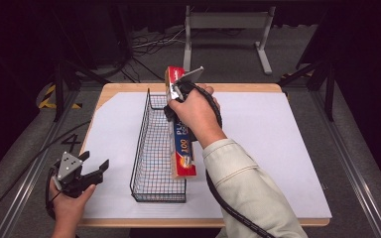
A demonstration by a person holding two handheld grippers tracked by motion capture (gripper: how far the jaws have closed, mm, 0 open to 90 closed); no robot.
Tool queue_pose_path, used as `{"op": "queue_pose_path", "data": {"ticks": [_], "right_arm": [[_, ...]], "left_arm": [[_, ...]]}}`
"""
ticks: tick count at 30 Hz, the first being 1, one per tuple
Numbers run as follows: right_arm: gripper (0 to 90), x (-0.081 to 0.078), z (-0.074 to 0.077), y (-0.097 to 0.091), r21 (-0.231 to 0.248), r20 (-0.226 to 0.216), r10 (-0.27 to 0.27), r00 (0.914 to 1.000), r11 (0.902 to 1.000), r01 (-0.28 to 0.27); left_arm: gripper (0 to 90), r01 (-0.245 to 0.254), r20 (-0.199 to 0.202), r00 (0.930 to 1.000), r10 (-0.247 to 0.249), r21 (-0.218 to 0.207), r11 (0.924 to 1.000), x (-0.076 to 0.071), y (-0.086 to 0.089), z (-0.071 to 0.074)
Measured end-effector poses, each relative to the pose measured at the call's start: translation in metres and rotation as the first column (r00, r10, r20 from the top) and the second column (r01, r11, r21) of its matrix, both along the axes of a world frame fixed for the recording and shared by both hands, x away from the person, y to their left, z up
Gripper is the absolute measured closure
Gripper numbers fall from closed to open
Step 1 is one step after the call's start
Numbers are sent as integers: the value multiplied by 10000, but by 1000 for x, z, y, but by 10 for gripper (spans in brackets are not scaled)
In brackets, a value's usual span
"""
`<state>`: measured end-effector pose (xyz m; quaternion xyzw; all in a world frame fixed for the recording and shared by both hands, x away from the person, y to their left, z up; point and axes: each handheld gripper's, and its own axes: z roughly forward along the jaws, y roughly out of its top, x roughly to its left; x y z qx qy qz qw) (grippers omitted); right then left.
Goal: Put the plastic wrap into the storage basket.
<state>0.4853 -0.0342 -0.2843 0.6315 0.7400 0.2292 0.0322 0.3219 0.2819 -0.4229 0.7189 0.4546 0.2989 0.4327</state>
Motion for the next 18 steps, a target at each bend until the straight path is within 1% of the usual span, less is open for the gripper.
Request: {"op": "queue_pose_path", "data": {"ticks": [2,3,4,7,9,13,15,17,18], "right_arm": [[407,0,-2,3,129,-48,-241,9997,9996,241],[407,0,-2,3,129,-48,-241,9997,9996,241],[406,0,-3,5,143,-101,-393,9992,9991,394],[407,0,-7,9,196,88,-726,9973,9972,724],[408,0,-8,10,225,74,-736,9973,9970,734],[408,2,-14,10,456,-153,-979,9951,9941,985],[407,3,-18,10,458,-249,-1084,9938,9929,1095],[407,4,-21,11,414,-410,-1200,9919,9917,1217],[406,5,-24,10,502,-570,-1277,9902,9902,1306]], "left_arm": [[265,-10,10,10000,10,-11,10000,0,0,0],[265,-10,10,10000,10,-11,10000,0,0,0],[265,-12,14,10000,12,-4,10000,0,0,0],[265,-15,-7,10000,15,-38,10000,0,0,0],[265,-35,14,10000,35,-43,10000,0,1,0],[265,-31,29,10000,31,-58,10000,0,1,0],[265,-27,17,10000,27,-59,10000,0,1,0],[265,-40,37,10000,40,-77,10000,0,1,0],[265,-40,37,10000,40,-77,10000,0,1,0]]}}
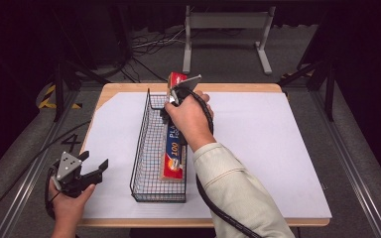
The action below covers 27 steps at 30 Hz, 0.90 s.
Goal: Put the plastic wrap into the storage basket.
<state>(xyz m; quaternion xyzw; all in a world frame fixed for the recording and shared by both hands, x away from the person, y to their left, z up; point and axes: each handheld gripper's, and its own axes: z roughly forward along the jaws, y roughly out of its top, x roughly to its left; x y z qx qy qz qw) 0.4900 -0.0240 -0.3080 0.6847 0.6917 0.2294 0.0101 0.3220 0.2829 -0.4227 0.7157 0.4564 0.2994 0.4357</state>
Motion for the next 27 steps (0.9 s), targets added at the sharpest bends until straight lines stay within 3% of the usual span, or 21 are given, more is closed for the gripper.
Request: {"op": "queue_pose_path", "data": {"ticks": [17,27], "right_arm": [[404,4,-27,5,-167,-889,-314,9955,9994,300],[404,6,-40,9,-564,-1091,-333,9935,9980,273]], "left_arm": [[266,16,-28,10000,-16,25,10000,0,0,0],[266,7,-8,10000,-7,7,10000,0,1,1]]}}
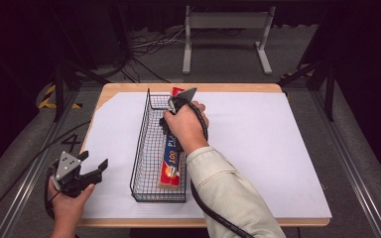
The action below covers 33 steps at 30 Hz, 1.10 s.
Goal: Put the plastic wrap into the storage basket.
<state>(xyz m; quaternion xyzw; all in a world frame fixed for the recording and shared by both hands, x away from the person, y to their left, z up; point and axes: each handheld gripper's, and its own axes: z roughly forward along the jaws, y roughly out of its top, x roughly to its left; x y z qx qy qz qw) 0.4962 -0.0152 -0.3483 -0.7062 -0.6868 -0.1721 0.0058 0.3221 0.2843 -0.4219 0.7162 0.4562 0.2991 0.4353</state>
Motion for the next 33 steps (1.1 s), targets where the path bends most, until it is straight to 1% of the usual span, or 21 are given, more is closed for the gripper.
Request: {"op": "queue_pose_path", "data": {"ticks": [4,9,11,14,20,27,29,33], "right_arm": [[404,1,-5,4,-247,-68,143,9999,9996,-145],[403,2,-15,8,-445,-376,190,9991,9988,-206],[402,2,-17,9,-561,-353,214,9991,9982,-234],[402,2,-19,11,-598,-419,168,9990,9980,-193],[402,2,-25,17,-721,-488,329,9983,9967,-364],[400,1,-28,23,-869,-566,305,9979,9956,-354],[400,2,-30,24,-915,-659,381,9971,9948,-441],[398,2,-33,27,-966,-766,287,9966,9947,-361]], "left_arm": [[267,3,-41,10000,-3,4,10000,1,0,0],[266,-18,-38,10000,18,-9,10000,0,0,0],[266,-17,-22,10000,17,-3,10000,0,1,0],[266,-11,-29,10000,11,-14,10000,0,1,0],[266,-10,-53,10000,10,-15,10000,1,1,0],[266,-5,-70,10000,5,-34,10000,1,1,0],[266,12,-90,10000,-12,-33,10000,1,1,0],[266,12,-67,10000,-12,-48,10000,1,1,0]]}}
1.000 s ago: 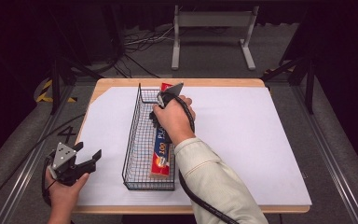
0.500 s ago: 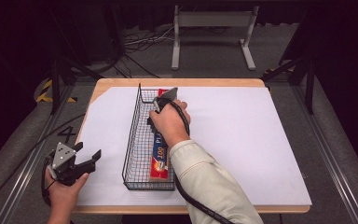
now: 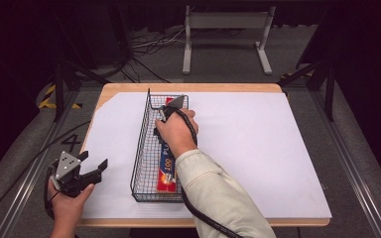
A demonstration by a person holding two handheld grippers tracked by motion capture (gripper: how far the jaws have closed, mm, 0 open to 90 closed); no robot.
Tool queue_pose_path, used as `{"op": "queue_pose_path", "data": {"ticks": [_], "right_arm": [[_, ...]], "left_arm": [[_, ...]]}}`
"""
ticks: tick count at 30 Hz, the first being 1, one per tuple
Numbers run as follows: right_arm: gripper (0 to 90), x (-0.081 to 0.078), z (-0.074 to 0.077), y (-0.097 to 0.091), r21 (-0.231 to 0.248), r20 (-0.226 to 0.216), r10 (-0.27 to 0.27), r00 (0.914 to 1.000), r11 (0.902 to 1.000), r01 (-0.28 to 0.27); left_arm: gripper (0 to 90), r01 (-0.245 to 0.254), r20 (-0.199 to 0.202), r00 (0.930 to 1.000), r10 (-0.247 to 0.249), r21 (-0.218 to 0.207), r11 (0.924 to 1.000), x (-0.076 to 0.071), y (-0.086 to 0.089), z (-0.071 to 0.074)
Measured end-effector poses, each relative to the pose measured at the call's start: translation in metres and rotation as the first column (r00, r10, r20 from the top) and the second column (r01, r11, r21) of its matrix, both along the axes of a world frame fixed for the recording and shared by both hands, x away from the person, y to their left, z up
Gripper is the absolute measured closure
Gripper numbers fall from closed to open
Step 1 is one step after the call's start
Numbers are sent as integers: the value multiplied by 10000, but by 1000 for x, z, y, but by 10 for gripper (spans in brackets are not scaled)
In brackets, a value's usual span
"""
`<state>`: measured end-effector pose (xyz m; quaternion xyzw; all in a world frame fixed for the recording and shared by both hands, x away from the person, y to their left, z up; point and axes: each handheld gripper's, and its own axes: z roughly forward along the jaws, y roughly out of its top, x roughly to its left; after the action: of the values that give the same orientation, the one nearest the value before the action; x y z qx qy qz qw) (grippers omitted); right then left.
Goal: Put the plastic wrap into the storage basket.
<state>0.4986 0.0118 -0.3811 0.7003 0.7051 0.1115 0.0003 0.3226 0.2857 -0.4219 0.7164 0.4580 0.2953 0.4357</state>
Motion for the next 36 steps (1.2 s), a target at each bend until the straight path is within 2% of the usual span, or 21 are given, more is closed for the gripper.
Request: {"op": "queue_pose_path", "data": {"ticks": [7,12,18,21,27,33,36], "right_arm": [[397,0,-3,4,-468,75,126,9999,9988,-122],[394,0,-4,5,-474,69,136,9999,9988,-133],[382,-1,-5,7,-701,96,304,9995,9971,-296],[332,-2,-3,7,-380,246,277,9993,9989,-267],[323,-3,4,5,-176,382,335,9987,9993,-329],[310,-7,20,0,32,1056,593,9926,9982,-600],[307,-9,29,-4,158,1229,644,9903,9976,-669]], "left_arm": [[266,-33,-7,10000,33,-41,10000,0,0,0],[265,-11,7,10000,11,-11,10000,0,0,0],[265,-43,3,10000,43,-49,10000,0,0,0],[265,3,-1,10000,-3,10,10000,0,0,0],[265,-24,10,10000,24,-28,10000,0,0,1],[265,-13,18,10000,13,-74,10000,2,-1,0],[265,12,9,10000,-12,-54,10000,2,-1,0]]}}
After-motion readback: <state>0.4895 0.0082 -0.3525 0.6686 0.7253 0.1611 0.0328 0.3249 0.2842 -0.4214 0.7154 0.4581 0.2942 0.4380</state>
